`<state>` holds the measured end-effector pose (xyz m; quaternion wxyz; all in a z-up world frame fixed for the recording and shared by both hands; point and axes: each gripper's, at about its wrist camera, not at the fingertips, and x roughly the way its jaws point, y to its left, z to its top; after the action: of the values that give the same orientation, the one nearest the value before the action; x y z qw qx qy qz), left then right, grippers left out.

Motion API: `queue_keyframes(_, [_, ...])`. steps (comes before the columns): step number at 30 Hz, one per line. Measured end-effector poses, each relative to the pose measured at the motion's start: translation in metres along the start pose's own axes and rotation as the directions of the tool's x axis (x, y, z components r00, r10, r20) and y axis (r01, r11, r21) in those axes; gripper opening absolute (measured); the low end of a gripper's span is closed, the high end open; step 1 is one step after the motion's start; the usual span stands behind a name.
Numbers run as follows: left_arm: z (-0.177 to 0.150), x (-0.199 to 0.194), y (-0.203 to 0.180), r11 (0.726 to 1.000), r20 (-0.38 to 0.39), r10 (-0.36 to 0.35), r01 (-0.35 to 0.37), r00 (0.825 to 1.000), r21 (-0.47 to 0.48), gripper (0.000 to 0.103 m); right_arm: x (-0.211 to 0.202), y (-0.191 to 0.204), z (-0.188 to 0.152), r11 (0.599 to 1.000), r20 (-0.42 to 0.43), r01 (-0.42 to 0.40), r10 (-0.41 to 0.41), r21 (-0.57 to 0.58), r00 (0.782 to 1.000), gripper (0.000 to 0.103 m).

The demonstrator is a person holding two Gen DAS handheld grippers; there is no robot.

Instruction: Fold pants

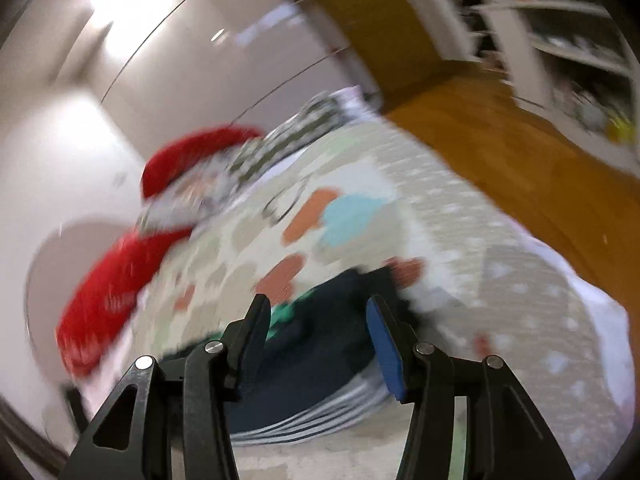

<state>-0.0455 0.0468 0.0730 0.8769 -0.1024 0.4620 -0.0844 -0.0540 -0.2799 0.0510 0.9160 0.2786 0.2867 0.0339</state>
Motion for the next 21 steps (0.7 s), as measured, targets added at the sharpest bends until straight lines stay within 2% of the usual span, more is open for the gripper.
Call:
queue_keyframes(2, [0.019,-0.006,-0.006,1.0,0.03,-0.008,0.008,1.0,-0.004,0.064,0.021,0.027,-0.005,0.995,-0.057,-0.03,0.025,-0.095,0.998,0.055])
queue_keyframes(4, [0.039,0.01,-0.009,1.0,0.013,0.025,-0.025,1.0,0.007,0.065,0.039,0.048,-0.011,0.985,-0.104,-0.054,0.037,-0.162,0.994,0.054])
queue_keyframes(5, [0.047,0.023,-0.011,0.998,0.002,0.055,-0.055,0.999,0.019,0.065,0.05,0.059,-0.015,0.977,-0.123,-0.061,0.037,-0.202,0.992,0.053])
queue_keyframes(8, [0.065,0.077,-0.009,0.975,-0.045,0.208,-0.204,0.977,0.091,0.065,0.082,0.078,-0.024,0.958,-0.204,-0.084,0.028,-0.274,0.979,0.051])
queue_keyframes(10, [0.07,0.103,0.002,0.966,-0.081,0.251,-0.243,0.965,0.092,0.068,0.109,0.082,-0.03,0.952,-0.265,-0.078,-0.003,-0.295,0.964,0.05])
queue_keyframes(12, [0.071,0.111,0.016,0.976,-0.075,0.217,-0.215,0.973,0.035,0.071,0.129,0.073,-0.026,0.942,-0.243,0.006,-0.093,-0.336,0.965,0.05])
queue_keyframes(13, [0.069,0.109,0.019,0.98,-0.058,0.2,-0.2,0.978,0.004,0.071,0.139,0.062,-0.023,0.934,-0.207,0.073,-0.154,-0.35,0.966,0.049])
queue_keyframes(15, [0.067,0.105,0.018,0.982,-0.05,0.191,-0.191,0.98,0.004,0.071,0.144,0.042,-0.017,0.935,-0.165,0.151,-0.212,-0.321,0.963,0.049])
queue_keyframes(17, [0.067,0.097,0.017,0.986,-0.059,0.167,-0.167,0.984,0.015,0.071,0.138,0.024,-0.009,0.97,-0.181,0.108,-0.15,-0.219,0.972,0.049])
queue_keyframes(20, [0.063,0.061,0.026,0.996,-0.009,0.069,-0.069,0.998,-0.056,0.071,0.114,0.017,0.001,0.973,-0.128,0.124,-0.15,-0.193,0.98,0.05])
queue_keyframes(21, [0.061,0.053,0.03,0.995,0.006,0.063,-0.062,0.998,-0.076,0.071,0.103,0.016,0.003,0.975,-0.102,0.123,-0.143,-0.187,0.984,0.05])
